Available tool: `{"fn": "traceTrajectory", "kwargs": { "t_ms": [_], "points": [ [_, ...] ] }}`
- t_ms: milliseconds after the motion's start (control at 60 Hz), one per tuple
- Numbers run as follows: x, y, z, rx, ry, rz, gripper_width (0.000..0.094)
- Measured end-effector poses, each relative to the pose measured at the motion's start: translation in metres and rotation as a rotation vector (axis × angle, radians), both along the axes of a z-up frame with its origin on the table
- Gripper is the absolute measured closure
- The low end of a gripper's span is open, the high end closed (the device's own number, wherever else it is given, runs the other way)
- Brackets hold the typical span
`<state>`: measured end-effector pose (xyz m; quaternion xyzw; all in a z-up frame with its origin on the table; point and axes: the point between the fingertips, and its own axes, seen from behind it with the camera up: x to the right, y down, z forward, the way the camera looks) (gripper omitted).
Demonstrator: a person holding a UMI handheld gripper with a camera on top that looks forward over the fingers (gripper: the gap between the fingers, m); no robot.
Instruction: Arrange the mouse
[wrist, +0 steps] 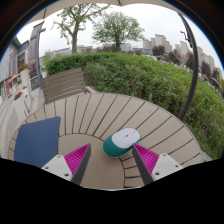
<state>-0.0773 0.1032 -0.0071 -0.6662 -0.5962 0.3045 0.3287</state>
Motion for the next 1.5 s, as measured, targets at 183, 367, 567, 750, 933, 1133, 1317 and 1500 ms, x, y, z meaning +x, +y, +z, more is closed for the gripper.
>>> {"fn": "traceTrajectory", "kwargs": {
  "t_ms": [183, 367, 567, 750, 933, 1133, 1317, 1500],
  "points": [
    [-0.040, 0.003, -0.005, 0.002, -0.004, 0.027, 0.0083],
    [-0.064, 0.001, -0.008, 0.010, -0.001, 0.051, 0.0095],
    [-0.071, 0.002, -0.010, 0.039, 0.003, 0.067, 0.0123],
    [-0.073, -0.026, 0.001, 0.091, -0.029, 0.169, 0.0516],
    [-0.083, -0.101, 0.083, -0.019, 0.034, 0.221, 0.0518],
    [-0.079, -0.219, 0.090, -0.099, 0.011, 0.299, 0.0518],
    [-0.048, -0.277, 0.018, -0.084, -0.089, 0.294, 0.0514],
    [-0.029, -0.274, 0.008, 0.016, -0.114, 0.270, 0.0099]
  ]
}}
